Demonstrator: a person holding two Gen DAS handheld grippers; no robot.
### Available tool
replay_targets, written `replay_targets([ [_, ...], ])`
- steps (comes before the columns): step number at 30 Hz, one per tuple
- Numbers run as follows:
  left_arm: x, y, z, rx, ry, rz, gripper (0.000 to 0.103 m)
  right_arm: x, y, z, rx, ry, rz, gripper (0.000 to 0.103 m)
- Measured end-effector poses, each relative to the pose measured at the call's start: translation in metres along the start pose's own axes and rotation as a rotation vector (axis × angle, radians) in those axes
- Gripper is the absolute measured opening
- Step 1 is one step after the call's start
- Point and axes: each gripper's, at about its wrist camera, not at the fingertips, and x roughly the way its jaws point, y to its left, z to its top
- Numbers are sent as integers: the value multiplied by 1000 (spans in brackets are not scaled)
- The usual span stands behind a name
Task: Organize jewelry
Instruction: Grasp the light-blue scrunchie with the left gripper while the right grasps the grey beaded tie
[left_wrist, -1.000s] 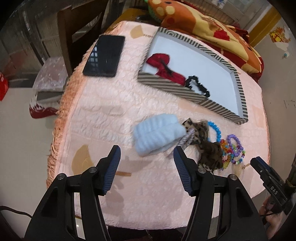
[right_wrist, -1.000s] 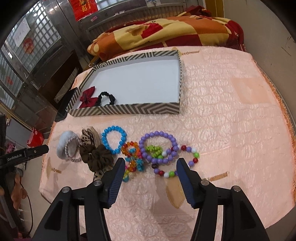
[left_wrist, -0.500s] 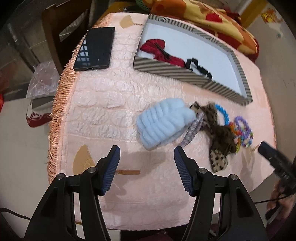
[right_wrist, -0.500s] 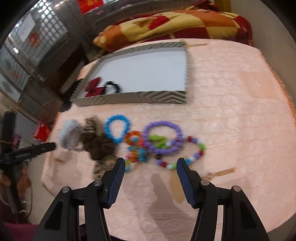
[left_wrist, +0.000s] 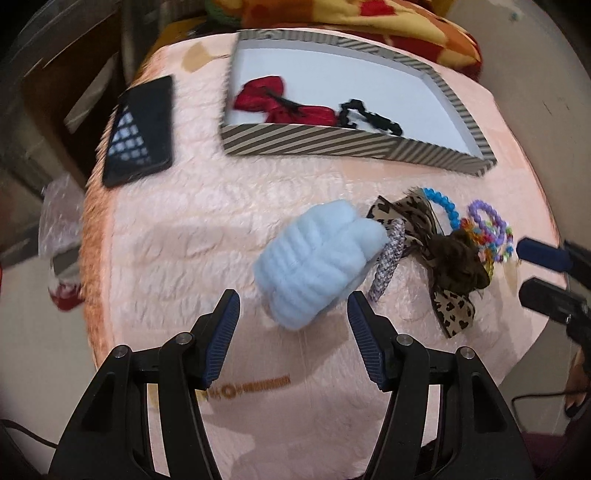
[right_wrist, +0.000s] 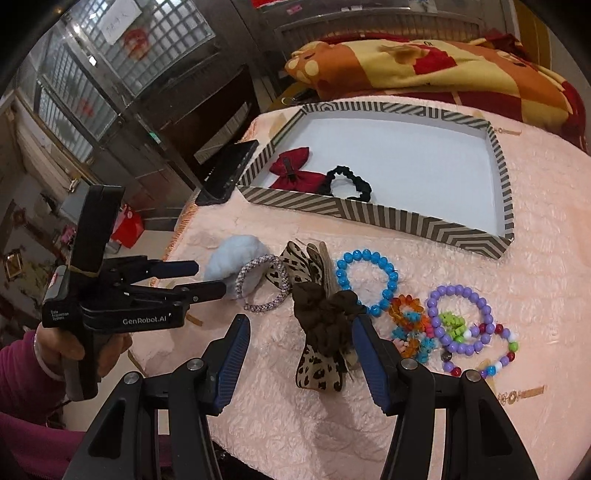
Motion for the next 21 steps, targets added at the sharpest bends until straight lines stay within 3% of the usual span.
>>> replay_targets([
  [5,15,8,11,1,16,-20,60,7,1,6,21,10,15,55],
  [9,21,22,14,-56,36,-62,27,18,11,12,3,19,26,55],
  [11,18,27,15,-66,23,-27,16,26,19,17,-20,25,29,50],
  [15,10,41,16,-113,3,14,13,44,34,24,-78,51,19,37],
  [21,-1,56,15,-169,-24,23,13,78,46,40,-137,93,-2,29],
])
